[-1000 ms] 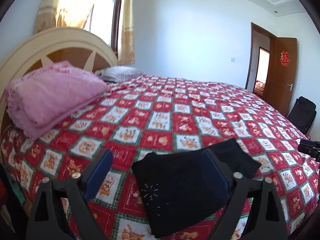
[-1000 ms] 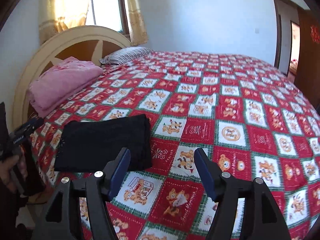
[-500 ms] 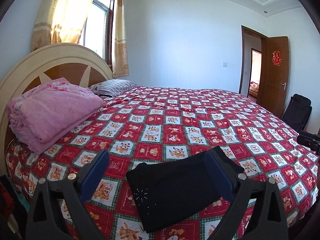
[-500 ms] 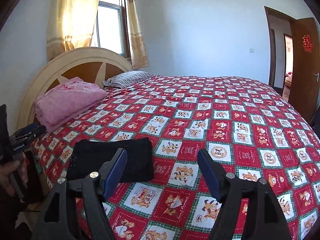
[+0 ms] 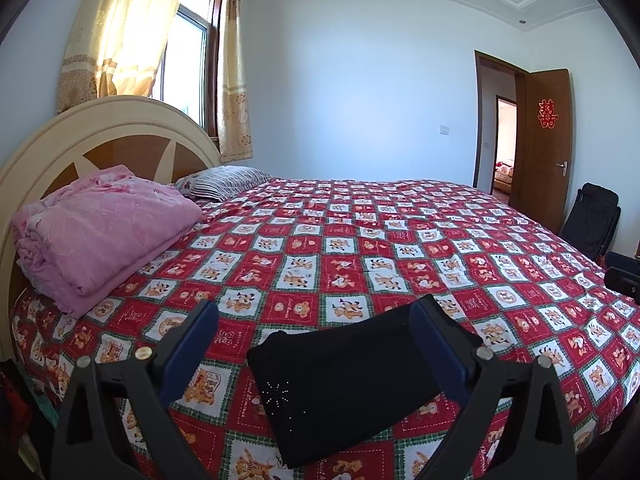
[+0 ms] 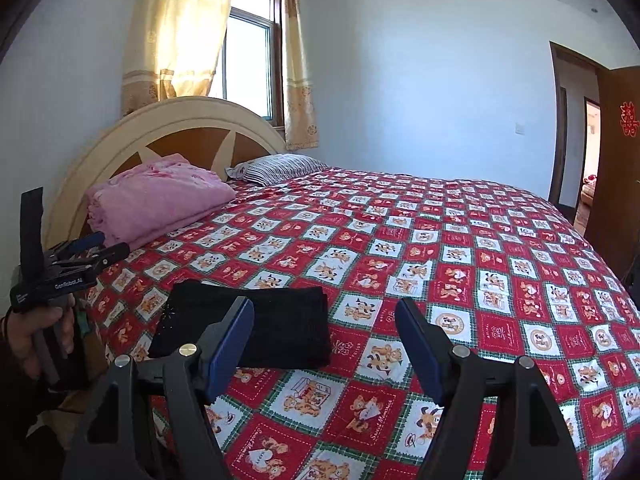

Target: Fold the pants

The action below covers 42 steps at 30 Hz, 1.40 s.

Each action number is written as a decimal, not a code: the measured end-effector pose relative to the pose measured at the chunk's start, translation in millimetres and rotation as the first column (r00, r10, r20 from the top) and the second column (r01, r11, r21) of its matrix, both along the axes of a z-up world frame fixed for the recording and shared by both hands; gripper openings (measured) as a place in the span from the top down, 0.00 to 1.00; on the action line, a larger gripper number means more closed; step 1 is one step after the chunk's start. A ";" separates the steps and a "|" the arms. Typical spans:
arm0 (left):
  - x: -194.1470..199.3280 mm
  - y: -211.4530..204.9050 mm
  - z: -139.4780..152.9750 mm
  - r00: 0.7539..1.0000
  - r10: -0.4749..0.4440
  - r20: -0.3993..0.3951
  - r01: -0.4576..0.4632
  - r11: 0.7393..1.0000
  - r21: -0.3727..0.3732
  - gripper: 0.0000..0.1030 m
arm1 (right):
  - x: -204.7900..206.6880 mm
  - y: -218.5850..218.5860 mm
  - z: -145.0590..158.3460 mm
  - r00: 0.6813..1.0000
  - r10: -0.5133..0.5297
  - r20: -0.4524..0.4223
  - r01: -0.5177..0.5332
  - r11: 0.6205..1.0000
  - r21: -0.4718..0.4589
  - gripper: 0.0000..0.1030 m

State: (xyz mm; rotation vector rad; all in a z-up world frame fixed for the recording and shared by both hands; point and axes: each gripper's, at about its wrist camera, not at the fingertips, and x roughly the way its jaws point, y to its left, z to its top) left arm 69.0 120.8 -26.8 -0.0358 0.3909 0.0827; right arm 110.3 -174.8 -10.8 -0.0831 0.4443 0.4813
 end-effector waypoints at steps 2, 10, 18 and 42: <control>-1.9 -1.4 1.8 1.000 0.006 0.010 -0.006 1.000 0.004 0.00 | -1.9 0.6 0.9 1.000 0.002 0.007 -0.002 1.000 -0.002 0.28; -1.0 -5.7 3.8 1.000 0.021 0.002 -0.021 0.999 0.035 0.00 | -4.4 1.6 1.4 1.000 0.005 0.010 -0.005 1.000 -0.004 0.28; -6.3 -5.6 13.8 0.999 0.037 0.036 -0.038 0.998 0.042 0.00 | -9.7 0.3 6.6 0.999 0.001 0.046 -0.001 1.000 -0.007 0.28; -2.7 4.1 7.9 0.994 0.099 0.037 -0.101 0.993 0.059 0.00 | -10.5 9.3 -2.8 0.998 0.015 0.053 -0.013 0.999 -0.045 0.28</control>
